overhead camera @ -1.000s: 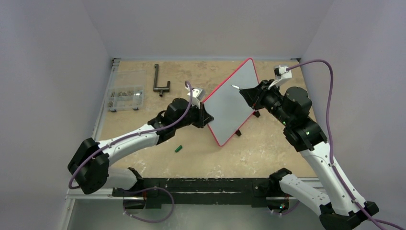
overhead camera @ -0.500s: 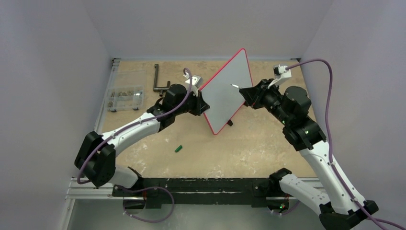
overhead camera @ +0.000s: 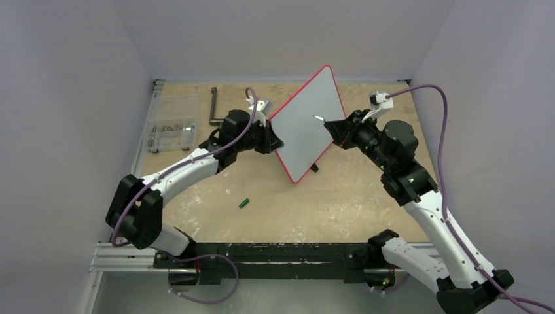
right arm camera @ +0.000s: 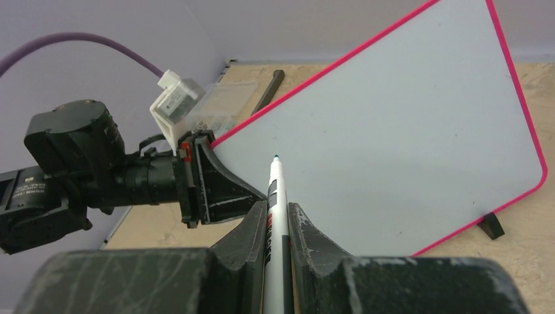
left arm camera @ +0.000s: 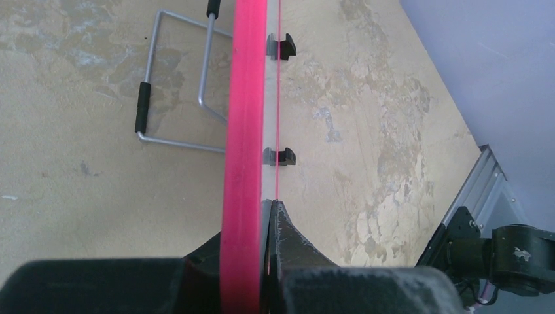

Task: Write a sentence on the whiteboard
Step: Move the whiteboard to the center of the board, then write a sentence on the whiteboard.

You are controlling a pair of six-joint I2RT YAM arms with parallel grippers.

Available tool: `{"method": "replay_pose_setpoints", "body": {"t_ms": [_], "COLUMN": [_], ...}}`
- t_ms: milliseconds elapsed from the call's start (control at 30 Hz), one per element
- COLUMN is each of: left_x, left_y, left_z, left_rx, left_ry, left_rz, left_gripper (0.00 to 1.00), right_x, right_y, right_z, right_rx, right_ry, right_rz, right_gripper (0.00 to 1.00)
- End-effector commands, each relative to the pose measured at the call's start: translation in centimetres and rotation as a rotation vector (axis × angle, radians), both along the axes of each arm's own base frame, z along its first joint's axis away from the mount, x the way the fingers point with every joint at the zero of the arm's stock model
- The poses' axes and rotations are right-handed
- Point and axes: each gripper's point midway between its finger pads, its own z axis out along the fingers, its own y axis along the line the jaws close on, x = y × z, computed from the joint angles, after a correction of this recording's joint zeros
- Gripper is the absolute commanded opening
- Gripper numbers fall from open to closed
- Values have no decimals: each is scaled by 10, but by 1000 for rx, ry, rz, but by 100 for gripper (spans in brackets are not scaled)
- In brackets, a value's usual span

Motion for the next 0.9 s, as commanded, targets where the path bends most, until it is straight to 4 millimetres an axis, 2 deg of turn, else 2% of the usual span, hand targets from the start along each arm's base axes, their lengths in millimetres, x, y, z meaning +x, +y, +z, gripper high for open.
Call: {"method": "replay_pose_setpoints", "body": {"t_ms": [0, 200, 400, 633, 867], "left_x": [-4, -6, -2, 0, 0], "left_y": [7, 11, 16, 18, 17], "left_z": [-21, -33, -38, -31, -33], "left_rx": [4, 41, 69, 102, 113], "left_ry": [75, 131, 169, 171, 174], "left_rz": [-44, -89, -108, -122, -133], "left_gripper": [0, 0, 0, 0, 0], "right_x": [11, 7, 17, 31, 38], "right_y": [10, 34, 49, 62, 69], "right_z": [6, -21, -45, -55, -60], "right_rx": [49, 1, -7, -16, -17], "right_ry": [-98, -229, -241, -260, -291], "right_rz": [23, 186, 242, 280, 301], "right_gripper": [0, 0, 0, 0, 0]}}
